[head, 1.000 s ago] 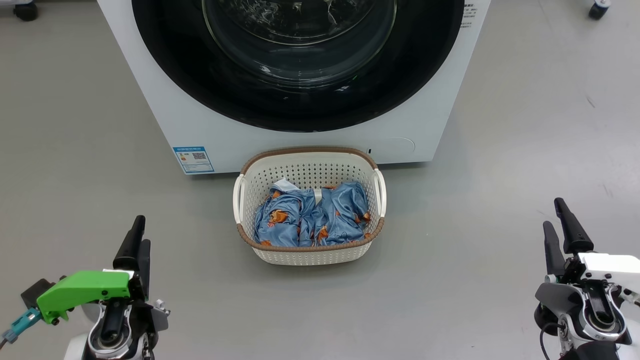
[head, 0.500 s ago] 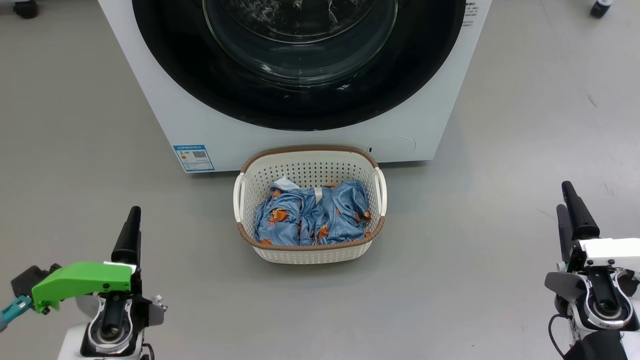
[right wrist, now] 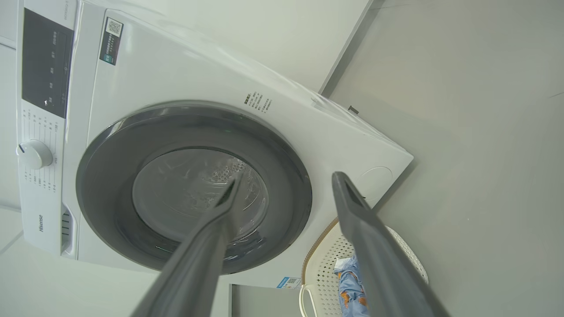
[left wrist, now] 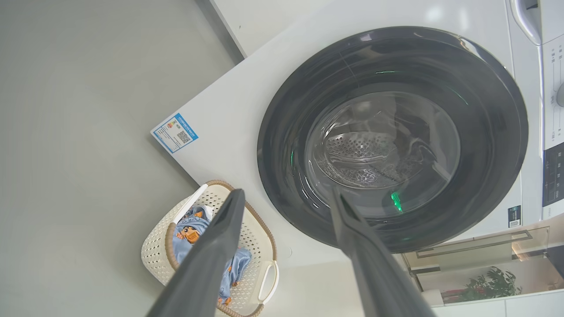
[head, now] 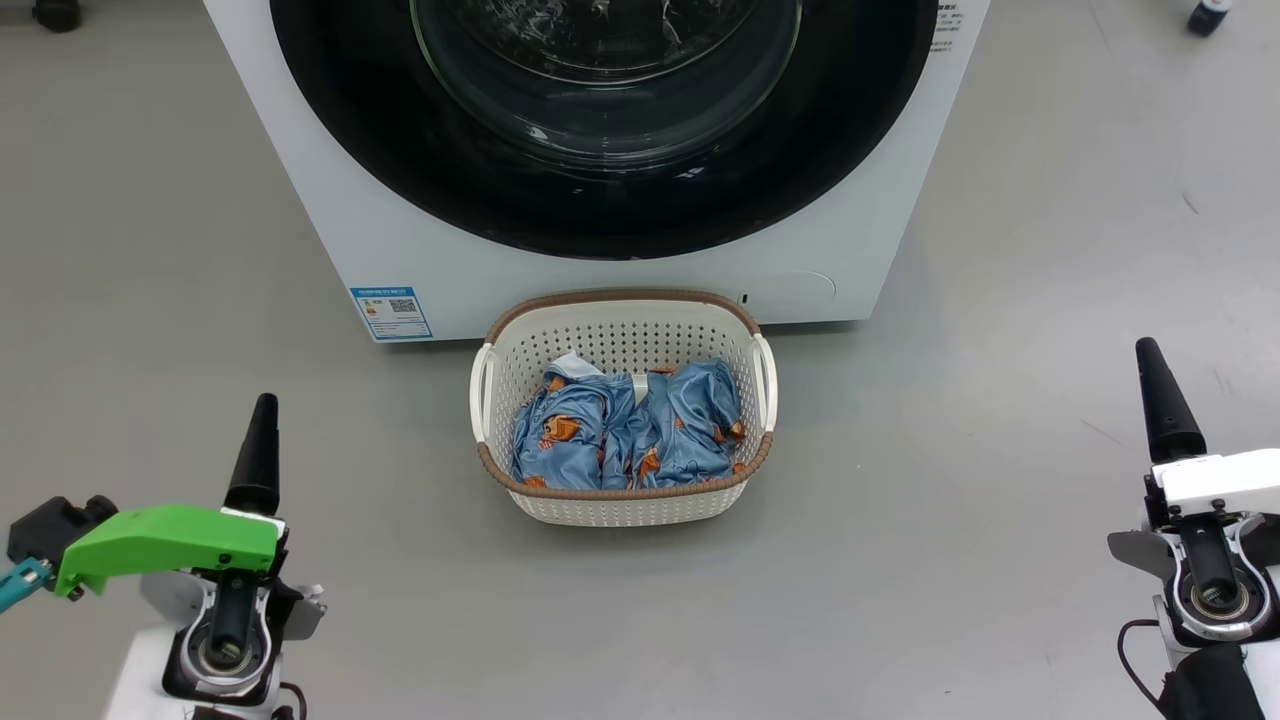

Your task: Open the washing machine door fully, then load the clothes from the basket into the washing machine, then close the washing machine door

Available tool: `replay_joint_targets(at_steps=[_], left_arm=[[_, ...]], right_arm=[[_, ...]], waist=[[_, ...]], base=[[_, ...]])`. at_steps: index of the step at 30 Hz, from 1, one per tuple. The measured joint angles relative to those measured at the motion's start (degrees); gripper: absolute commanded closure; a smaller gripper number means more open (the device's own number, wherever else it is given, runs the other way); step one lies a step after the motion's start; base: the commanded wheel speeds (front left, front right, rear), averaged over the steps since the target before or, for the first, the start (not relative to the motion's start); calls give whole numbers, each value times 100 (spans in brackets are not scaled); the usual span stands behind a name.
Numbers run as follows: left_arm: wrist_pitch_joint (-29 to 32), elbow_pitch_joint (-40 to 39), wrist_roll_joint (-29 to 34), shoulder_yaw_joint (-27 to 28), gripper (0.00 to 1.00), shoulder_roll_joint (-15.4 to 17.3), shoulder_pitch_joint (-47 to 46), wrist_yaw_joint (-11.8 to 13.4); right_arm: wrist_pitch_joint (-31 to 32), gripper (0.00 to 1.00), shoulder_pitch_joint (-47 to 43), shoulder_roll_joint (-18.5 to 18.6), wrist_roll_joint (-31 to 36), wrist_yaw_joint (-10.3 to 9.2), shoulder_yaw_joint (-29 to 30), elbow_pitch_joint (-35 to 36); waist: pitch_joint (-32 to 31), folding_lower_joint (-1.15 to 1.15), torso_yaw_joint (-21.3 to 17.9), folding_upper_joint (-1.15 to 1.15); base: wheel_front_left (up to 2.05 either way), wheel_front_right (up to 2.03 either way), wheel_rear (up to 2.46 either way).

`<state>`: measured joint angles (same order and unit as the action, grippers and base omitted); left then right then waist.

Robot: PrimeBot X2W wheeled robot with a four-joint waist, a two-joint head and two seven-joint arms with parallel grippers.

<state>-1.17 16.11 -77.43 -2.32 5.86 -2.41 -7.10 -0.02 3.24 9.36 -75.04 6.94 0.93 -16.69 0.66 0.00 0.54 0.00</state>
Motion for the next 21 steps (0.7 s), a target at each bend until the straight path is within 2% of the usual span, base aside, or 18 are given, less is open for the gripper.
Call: replay_joint_targets(at_steps=[4, 16, 21], left_arm=[[-98, 3, 185, -18, 0, 83, -1, 0], [-350, 25, 1406, -174, 0, 383, -23, 5], [-452, -21, 1887, -179, 0, 411, -140, 20]], right_arm=[[-94, 0, 49, 160, 348, 0, -182, -1], [-397, 0, 259, 549, 1482, 0, -593, -26], [-524, 0, 342, 639, 1867, -5, -705, -49]], waist=[[-1, 0, 11, 0], [-4, 0, 20, 0], [21, 0, 31, 0]], base=[[0, 0, 0], [0, 0, 0], [0, 0, 0]])
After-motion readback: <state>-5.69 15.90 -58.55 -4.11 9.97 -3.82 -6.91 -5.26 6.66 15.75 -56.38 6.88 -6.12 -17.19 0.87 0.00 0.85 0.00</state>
